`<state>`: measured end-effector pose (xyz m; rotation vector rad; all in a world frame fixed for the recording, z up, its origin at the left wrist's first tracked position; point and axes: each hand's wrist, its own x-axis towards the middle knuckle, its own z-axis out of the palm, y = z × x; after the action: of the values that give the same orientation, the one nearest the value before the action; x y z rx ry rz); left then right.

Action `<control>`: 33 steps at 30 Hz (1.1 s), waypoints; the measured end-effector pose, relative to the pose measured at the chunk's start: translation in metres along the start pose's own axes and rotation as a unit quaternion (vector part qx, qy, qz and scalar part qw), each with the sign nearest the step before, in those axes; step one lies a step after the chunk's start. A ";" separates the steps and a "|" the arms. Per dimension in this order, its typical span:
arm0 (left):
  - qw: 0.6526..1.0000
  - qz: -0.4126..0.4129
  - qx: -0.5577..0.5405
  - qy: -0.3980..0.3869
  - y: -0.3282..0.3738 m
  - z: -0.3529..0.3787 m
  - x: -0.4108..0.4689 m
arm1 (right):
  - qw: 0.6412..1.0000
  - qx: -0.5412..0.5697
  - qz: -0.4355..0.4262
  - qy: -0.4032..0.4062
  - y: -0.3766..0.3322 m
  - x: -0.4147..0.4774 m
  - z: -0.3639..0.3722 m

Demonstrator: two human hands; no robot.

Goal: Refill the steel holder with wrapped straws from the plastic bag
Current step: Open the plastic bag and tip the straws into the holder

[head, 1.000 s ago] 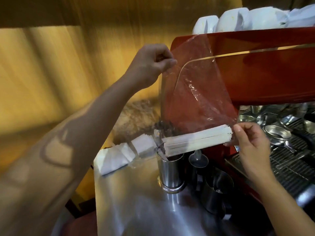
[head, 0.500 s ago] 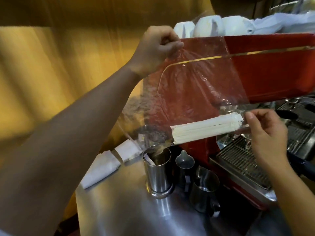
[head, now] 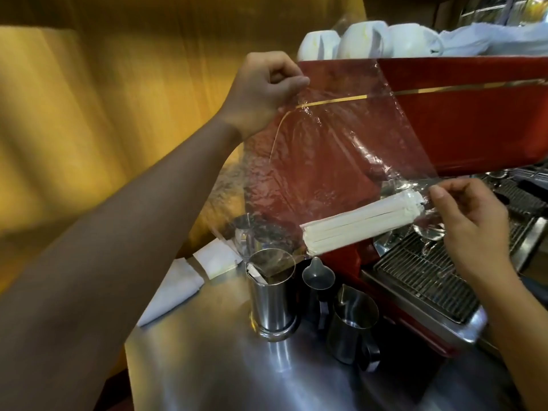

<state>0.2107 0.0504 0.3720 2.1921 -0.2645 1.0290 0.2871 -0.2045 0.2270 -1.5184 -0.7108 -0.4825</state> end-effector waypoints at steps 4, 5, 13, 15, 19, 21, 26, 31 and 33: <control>0.999 -0.042 -0.014 0.022 -0.013 -0.009 -0.011 | 0.999 -0.029 -0.004 -0.020 -0.001 0.000 0.010; 0.998 -0.054 -0.018 0.029 -0.017 -0.011 -0.015 | 0.999 -0.038 -0.009 -0.024 0.000 0.001 0.013; 0.992 -0.107 -0.041 0.061 -0.042 -0.029 -0.043 | 0.994 -0.086 -0.008 -0.067 0.001 0.009 0.039; 0.991 -0.114 -0.036 0.067 -0.047 -0.034 -0.049 | 0.993 -0.092 -0.001 -0.075 0.001 0.014 0.044; 0.986 -0.140 -0.040 0.082 -0.059 -0.042 -0.060 | 0.989 -0.112 -0.017 -0.098 -0.005 0.018 0.053; 0.982 -0.156 -0.045 0.098 -0.065 -0.047 -0.066 | 0.985 -0.134 -0.042 -0.102 -0.010 0.017 0.058; 0.972 -0.181 -0.070 0.134 -0.076 -0.055 -0.078 | 0.981 -0.150 -0.067 -0.104 -0.019 0.023 0.071; 0.963 -0.190 -0.082 0.174 -0.081 -0.059 -0.088 | 0.977 -0.151 -0.098 -0.113 -0.025 0.036 0.082; 0.960 -0.185 -0.084 0.194 -0.082 -0.060 -0.090 | 0.975 -0.155 -0.117 -0.109 -0.027 0.042 0.086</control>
<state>0.1518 0.1421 0.2910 1.7521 0.2234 1.1419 0.2883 -0.1145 0.2677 -1.8088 -1.0299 -0.6321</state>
